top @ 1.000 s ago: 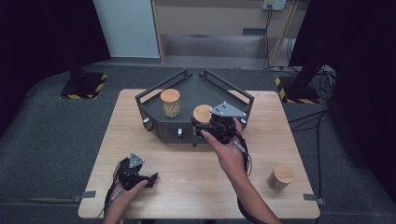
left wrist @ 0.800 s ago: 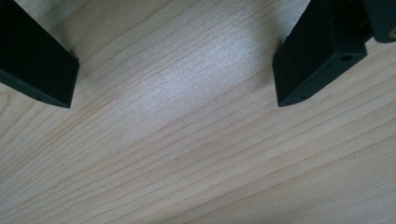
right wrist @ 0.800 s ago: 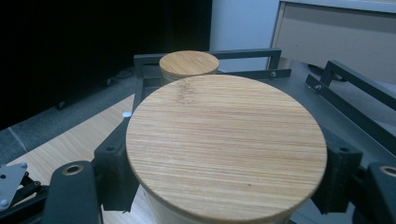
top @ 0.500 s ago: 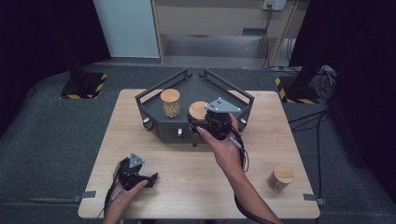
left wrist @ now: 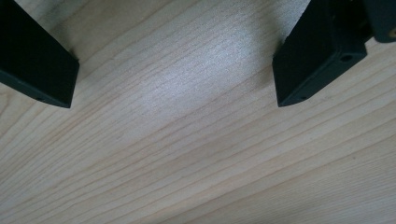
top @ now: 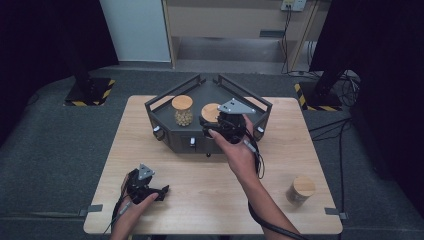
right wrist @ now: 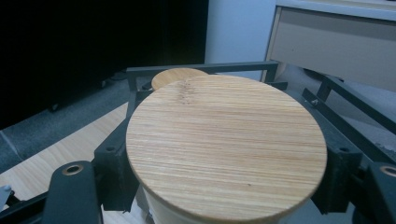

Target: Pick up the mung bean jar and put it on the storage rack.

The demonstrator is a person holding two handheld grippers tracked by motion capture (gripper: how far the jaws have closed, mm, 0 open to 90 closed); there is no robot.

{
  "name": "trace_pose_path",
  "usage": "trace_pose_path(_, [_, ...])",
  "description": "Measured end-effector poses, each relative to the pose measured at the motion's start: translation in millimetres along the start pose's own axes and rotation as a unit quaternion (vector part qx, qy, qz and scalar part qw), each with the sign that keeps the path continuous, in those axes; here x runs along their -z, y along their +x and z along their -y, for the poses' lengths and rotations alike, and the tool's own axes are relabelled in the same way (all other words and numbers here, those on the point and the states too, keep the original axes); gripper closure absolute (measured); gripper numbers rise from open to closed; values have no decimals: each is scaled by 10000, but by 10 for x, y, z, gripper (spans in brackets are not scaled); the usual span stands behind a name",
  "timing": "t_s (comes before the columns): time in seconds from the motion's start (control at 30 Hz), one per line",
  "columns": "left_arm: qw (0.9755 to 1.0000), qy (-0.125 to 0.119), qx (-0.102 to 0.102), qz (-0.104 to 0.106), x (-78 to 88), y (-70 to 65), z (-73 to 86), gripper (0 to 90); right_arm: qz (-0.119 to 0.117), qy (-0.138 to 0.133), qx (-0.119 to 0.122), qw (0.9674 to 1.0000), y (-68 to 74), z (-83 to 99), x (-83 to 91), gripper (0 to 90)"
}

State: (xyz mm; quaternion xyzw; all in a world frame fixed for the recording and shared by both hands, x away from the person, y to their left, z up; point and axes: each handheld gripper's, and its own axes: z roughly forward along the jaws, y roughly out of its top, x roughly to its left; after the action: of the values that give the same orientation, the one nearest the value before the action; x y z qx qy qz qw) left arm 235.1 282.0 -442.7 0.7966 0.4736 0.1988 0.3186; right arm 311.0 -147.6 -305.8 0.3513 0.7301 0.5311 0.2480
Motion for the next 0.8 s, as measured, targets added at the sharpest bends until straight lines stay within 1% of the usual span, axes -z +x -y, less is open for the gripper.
trace_pose_path(0.33, [10000,0,2,-1,0,-1,0,0,170,69,-65,9998,-77,-27,-137,254])
trace_pose_path(0.37, [10000,-4,6,0,-1,-1,1,0,181,75,-56,9998,-85,-34,-148,254])
trace_pose_path(0.5, [10000,-7,9,-2,-1,-2,2,0,205,44,-153,9997,-120,-42,-182,254])
trace_pose_path(0.8, [10000,-8,10,-4,-1,-4,3,0,298,118,-184,9993,-163,-63,-307,254])
